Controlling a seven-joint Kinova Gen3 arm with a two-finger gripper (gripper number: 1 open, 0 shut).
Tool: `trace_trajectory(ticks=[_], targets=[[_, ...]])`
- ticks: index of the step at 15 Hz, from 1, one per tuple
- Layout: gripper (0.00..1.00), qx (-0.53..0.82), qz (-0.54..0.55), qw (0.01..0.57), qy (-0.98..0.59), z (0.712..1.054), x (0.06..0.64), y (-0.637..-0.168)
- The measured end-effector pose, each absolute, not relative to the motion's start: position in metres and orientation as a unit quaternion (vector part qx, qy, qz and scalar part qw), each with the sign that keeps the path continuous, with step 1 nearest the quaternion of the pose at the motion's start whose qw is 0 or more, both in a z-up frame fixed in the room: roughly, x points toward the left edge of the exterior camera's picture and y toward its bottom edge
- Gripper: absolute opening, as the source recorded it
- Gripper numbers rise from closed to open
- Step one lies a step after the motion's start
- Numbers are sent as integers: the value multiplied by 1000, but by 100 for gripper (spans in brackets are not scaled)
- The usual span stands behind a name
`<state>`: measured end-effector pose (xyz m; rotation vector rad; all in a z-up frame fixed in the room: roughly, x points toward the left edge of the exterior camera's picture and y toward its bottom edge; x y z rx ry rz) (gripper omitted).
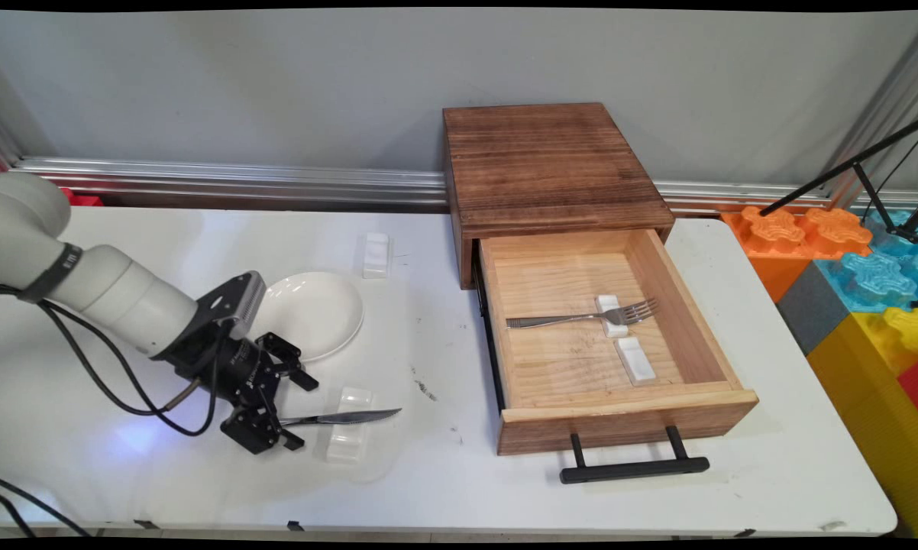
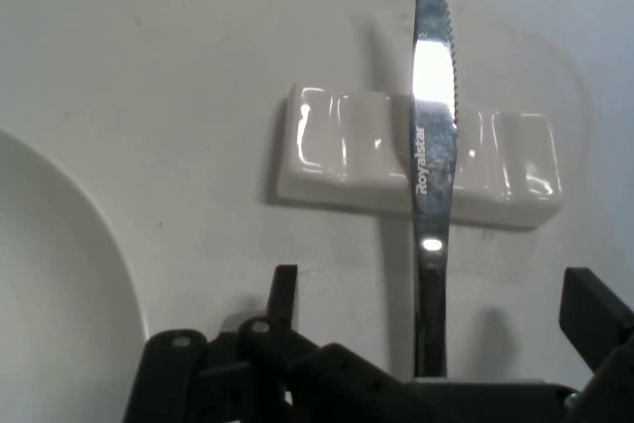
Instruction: Pick up the knife from the right of the white plate, then place the picked object into the drawer
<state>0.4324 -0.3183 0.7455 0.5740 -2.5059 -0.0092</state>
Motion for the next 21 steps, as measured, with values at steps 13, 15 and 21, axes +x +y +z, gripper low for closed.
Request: trace_trajectory(ticks=[13, 15, 21], targets=[[0, 196, -6, 286, -938, 731, 424, -318], [0, 193, -6, 286, -938, 731, 424, -318], [0, 187, -9, 290, -939, 741, 426, -318]])
